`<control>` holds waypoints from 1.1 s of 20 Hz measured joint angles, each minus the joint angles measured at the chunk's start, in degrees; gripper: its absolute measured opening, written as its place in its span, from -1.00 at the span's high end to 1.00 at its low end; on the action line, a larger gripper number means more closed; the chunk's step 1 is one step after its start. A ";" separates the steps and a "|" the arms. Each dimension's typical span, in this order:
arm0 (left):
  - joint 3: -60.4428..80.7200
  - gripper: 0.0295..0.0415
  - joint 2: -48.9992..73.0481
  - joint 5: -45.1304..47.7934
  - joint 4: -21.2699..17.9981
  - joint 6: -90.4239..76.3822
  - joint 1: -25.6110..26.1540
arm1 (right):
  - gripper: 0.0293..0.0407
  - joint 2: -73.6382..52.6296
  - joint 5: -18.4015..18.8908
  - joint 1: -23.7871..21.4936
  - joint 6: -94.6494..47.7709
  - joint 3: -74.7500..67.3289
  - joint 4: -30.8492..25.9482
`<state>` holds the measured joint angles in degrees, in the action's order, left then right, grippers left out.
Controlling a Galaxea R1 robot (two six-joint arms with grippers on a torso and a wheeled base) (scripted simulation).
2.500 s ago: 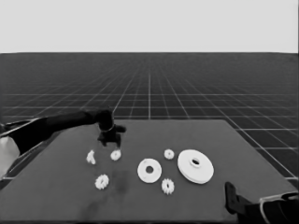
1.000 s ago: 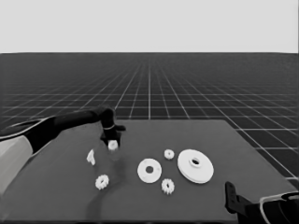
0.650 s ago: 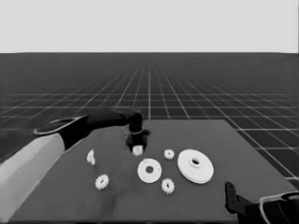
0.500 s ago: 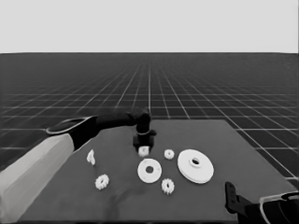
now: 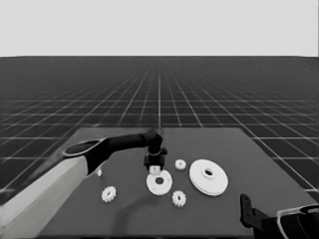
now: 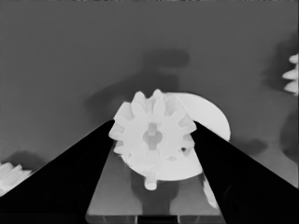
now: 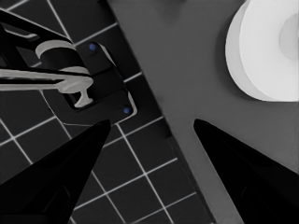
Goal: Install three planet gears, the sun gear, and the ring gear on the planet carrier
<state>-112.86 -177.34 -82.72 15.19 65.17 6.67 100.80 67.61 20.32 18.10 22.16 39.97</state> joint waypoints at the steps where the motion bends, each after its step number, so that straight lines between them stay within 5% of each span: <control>1: -0.17 0.72 -0.05 0.09 0.11 -0.08 0.15 | -0.61 0.00 0.00 0.00 0.00 0.00 0.00; 4: -0.35 0.72 -0.11 0.19 0.24 -0.17 0.31 | -0.61 0.00 0.00 0.00 0.00 0.00 0.00; 6: -0.38 -0.28 -0.12 0.22 0.26 -0.19 0.33 | -0.61 0.00 0.00 0.00 0.00 0.00 0.00; 7: -0.39 -0.43 -0.12 0.22 0.26 -0.19 0.33 | -0.61 0.00 0.00 0.00 0.00 0.00 0.00; 14: -0.40 -0.49 -0.12 0.23 0.27 -0.19 0.34 | -0.61 0.00 0.00 0.00 0.00 0.00 0.00; 17: 5.93 -0.49 1.96 -3.31 -5.25 3.29 -6.16 | -0.61 0.00 0.00 0.00 0.00 0.00 0.00; 22: 6.47 -0.49 2.10 -3.89 -6.81 3.59 -7.78 | -0.61 0.00 0.00 0.00 0.00 0.00 0.00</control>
<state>-106.38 -175.24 -86.61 8.37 68.77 -1.11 100.80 67.61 20.32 18.10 22.16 39.97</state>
